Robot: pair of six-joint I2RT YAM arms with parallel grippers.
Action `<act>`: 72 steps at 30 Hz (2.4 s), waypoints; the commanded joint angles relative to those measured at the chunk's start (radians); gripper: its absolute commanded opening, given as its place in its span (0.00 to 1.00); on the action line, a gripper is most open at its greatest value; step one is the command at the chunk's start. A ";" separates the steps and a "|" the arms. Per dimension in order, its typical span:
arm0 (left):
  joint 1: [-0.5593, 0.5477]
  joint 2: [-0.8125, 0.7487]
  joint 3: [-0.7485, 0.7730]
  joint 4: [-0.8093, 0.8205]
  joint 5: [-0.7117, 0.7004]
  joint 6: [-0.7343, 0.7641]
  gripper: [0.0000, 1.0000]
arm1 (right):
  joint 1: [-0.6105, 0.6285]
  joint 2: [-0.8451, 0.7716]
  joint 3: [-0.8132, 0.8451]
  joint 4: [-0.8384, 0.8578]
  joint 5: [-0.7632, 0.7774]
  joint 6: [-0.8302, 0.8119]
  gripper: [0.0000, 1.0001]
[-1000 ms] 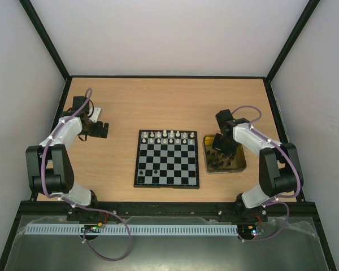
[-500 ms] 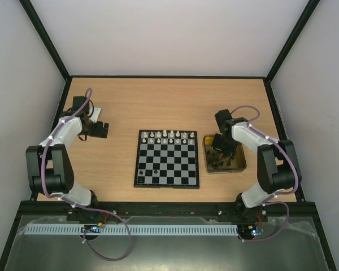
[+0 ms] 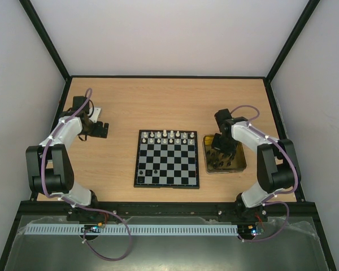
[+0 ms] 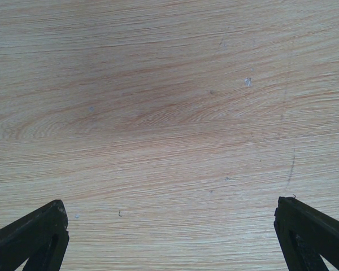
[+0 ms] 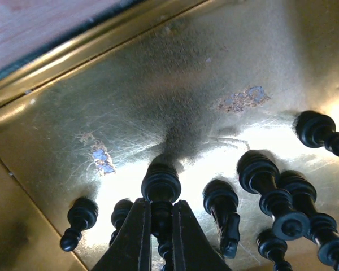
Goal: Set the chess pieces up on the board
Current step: Pick up the chess piece from the storage box, then place the chess piece on the chessboard.
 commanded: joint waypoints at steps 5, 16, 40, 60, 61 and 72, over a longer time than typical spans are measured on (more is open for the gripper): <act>-0.002 0.009 0.021 -0.007 0.007 -0.013 0.99 | -0.005 -0.037 0.140 -0.126 0.077 -0.013 0.02; -0.004 0.007 0.019 -0.002 0.025 -0.011 0.99 | 0.075 -0.105 0.322 -0.309 0.181 -0.015 0.02; -0.008 -0.043 -0.018 0.009 0.016 0.000 0.99 | 0.795 0.144 0.575 -0.383 0.077 0.212 0.02; -0.008 -0.060 -0.038 0.020 0.023 -0.001 0.99 | 0.956 0.291 0.576 -0.284 0.046 0.265 0.02; -0.008 -0.061 -0.038 0.019 0.023 -0.001 0.99 | 0.957 0.296 0.570 -0.279 0.043 0.263 0.02; -0.006 -0.062 -0.048 0.025 0.019 -0.002 0.99 | 0.973 0.340 0.555 -0.255 0.023 0.236 0.02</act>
